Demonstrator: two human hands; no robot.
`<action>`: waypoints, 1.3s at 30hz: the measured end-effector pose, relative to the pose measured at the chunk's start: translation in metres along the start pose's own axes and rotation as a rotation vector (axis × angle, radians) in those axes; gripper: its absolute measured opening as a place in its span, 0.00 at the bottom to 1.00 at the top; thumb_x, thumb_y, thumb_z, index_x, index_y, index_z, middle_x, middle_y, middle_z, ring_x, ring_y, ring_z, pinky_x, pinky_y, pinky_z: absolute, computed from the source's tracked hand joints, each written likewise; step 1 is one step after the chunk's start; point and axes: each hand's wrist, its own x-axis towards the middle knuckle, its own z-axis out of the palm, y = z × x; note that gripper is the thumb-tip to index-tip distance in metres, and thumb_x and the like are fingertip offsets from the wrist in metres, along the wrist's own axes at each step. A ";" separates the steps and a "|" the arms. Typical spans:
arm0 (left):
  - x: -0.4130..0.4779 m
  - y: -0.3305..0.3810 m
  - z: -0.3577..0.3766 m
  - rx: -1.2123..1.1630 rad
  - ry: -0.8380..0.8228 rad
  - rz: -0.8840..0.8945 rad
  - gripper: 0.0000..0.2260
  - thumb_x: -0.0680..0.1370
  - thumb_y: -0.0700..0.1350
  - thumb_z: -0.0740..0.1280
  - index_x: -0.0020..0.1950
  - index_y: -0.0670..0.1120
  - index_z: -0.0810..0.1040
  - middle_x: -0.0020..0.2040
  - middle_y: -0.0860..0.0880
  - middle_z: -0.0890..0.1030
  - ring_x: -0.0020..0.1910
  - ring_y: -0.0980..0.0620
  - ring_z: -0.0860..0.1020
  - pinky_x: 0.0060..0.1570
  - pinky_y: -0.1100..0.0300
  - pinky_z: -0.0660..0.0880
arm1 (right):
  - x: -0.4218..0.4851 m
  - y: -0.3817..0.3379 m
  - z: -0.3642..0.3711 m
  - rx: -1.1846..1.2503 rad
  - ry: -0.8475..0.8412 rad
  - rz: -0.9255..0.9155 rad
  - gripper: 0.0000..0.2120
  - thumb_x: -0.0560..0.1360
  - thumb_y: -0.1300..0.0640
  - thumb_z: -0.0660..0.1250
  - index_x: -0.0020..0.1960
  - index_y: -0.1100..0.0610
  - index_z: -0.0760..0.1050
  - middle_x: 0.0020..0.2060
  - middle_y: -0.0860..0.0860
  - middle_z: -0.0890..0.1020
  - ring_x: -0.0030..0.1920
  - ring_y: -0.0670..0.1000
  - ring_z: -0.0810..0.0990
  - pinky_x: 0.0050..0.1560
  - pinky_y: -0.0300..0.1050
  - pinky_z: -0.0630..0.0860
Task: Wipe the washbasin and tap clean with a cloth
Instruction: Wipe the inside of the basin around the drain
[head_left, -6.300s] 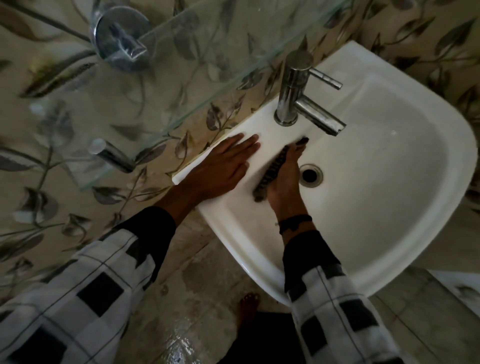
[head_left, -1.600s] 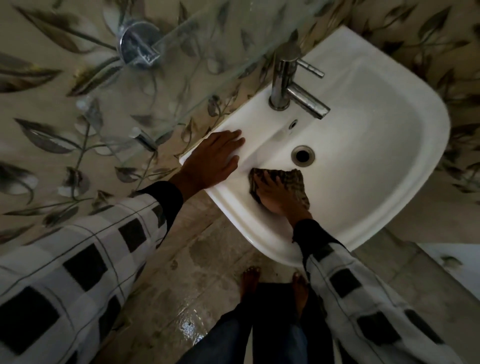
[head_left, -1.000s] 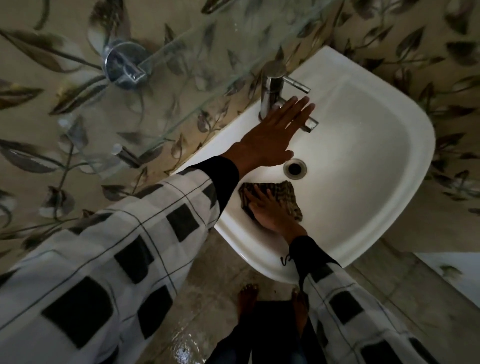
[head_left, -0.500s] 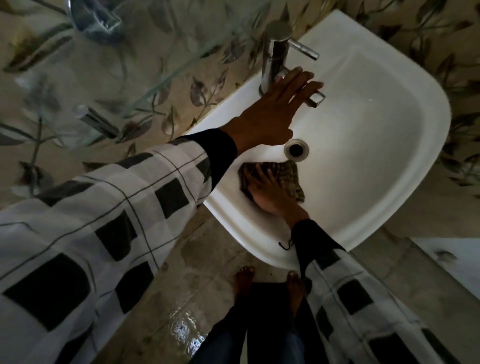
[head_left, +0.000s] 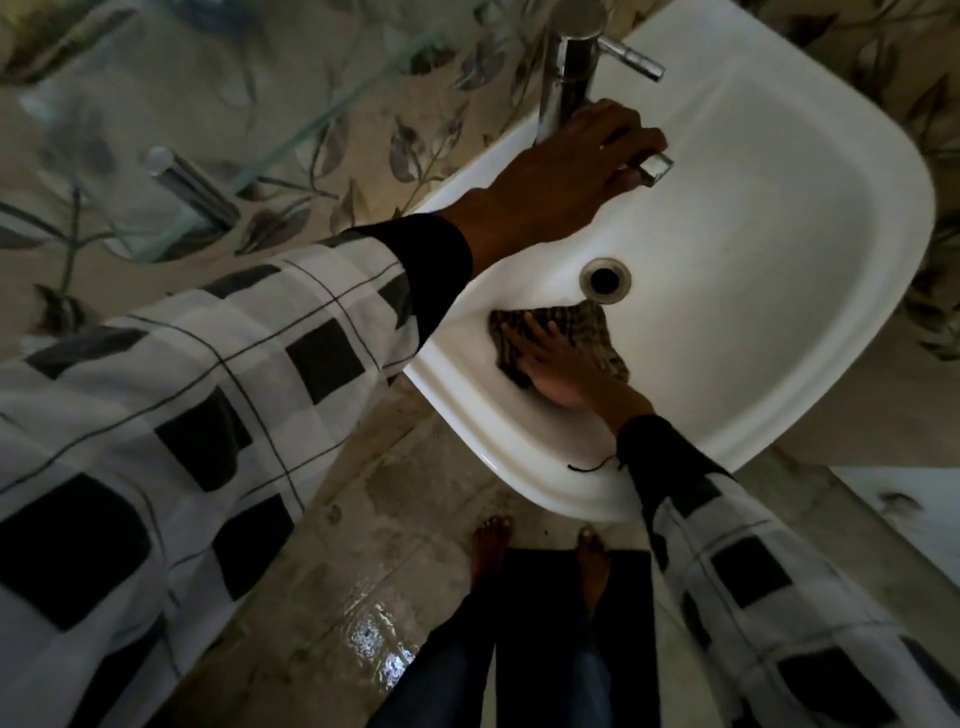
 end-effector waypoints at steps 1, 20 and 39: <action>0.000 0.001 -0.002 0.048 0.049 0.020 0.23 0.85 0.57 0.51 0.73 0.46 0.73 0.68 0.43 0.75 0.71 0.41 0.70 0.68 0.51 0.70 | 0.003 0.005 -0.003 -0.029 0.019 0.007 0.26 0.85 0.44 0.49 0.81 0.42 0.48 0.82 0.47 0.44 0.81 0.55 0.40 0.77 0.67 0.40; 0.010 0.008 -0.009 0.050 0.038 -0.041 0.20 0.84 0.56 0.53 0.70 0.50 0.76 0.62 0.46 0.76 0.66 0.43 0.71 0.61 0.51 0.71 | -0.007 -0.006 -0.001 -0.116 -0.032 0.032 0.27 0.85 0.43 0.47 0.81 0.42 0.43 0.81 0.50 0.41 0.80 0.59 0.40 0.77 0.66 0.43; 0.011 0.004 -0.015 -0.002 -0.065 -0.062 0.19 0.85 0.54 0.55 0.73 0.50 0.74 0.65 0.43 0.75 0.68 0.41 0.69 0.66 0.48 0.68 | -0.035 -0.033 0.002 0.098 -0.080 -0.059 0.26 0.86 0.54 0.48 0.81 0.43 0.44 0.81 0.47 0.43 0.81 0.56 0.41 0.78 0.62 0.41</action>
